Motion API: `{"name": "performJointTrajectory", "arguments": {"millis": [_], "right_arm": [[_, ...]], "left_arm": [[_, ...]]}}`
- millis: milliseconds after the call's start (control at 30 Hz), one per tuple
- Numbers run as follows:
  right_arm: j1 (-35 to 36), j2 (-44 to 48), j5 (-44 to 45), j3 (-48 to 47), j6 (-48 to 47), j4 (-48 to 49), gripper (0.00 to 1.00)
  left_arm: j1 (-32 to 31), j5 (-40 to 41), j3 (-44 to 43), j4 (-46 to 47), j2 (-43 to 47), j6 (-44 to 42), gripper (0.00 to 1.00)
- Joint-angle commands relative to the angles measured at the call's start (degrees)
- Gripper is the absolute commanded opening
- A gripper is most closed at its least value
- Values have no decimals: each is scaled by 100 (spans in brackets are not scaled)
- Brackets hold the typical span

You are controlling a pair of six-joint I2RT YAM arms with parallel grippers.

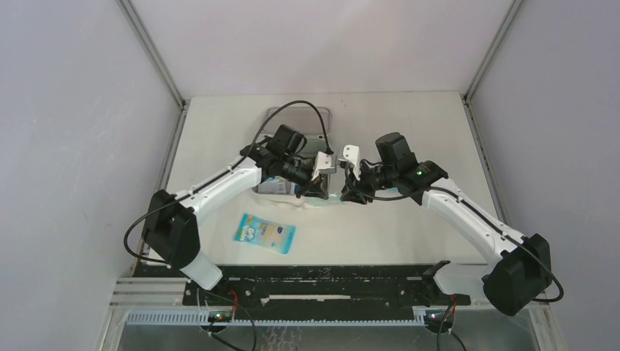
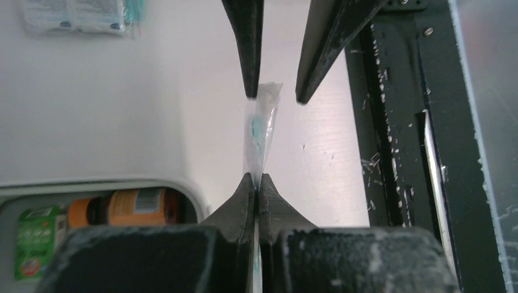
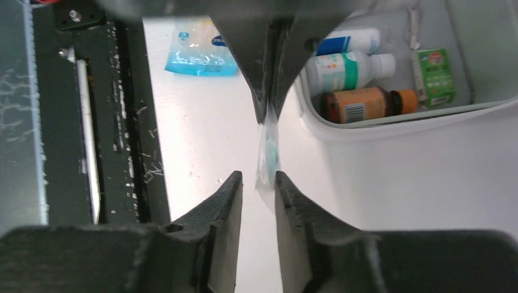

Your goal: Organize the medicine kit

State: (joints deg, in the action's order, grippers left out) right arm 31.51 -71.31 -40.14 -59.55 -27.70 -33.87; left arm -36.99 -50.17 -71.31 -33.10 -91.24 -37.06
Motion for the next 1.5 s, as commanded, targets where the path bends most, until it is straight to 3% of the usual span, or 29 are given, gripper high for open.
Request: {"name": "performJointTrajectory", "arguments": {"millis": [0, 100, 300, 467, 767, 1167, 1467], "right_arm": [[-184, 390, 12, -21, 71, 241, 32], [-320, 548, 54, -18, 95, 288, 43], [-647, 697, 168, -13, 90, 303, 44], [-758, 715, 214, 51, 55, 288, 44], [-902, 748, 249, 142, 22, 251, 44], [-1006, 614, 208, 172, -40, 180, 42], [-1006, 550, 240, 172, -60, 152, 42]], "left_arm": [[132, 724, -705, -1363, 178, -705, 2], [331, 1240, -927, -1894, 309, -952, 2], [818, 2323, -1351, -2667, 309, -1453, 3], [1310, 2761, -2047, -3269, -190, -1829, 3], [1501, 2846, -3072, -4134, -1450, -2124, 4], [1517, 2102, -3108, -4441, -2073, -2041, 6], [1546, 2245, -3170, -4583, -2474, -2066, 9]]}}
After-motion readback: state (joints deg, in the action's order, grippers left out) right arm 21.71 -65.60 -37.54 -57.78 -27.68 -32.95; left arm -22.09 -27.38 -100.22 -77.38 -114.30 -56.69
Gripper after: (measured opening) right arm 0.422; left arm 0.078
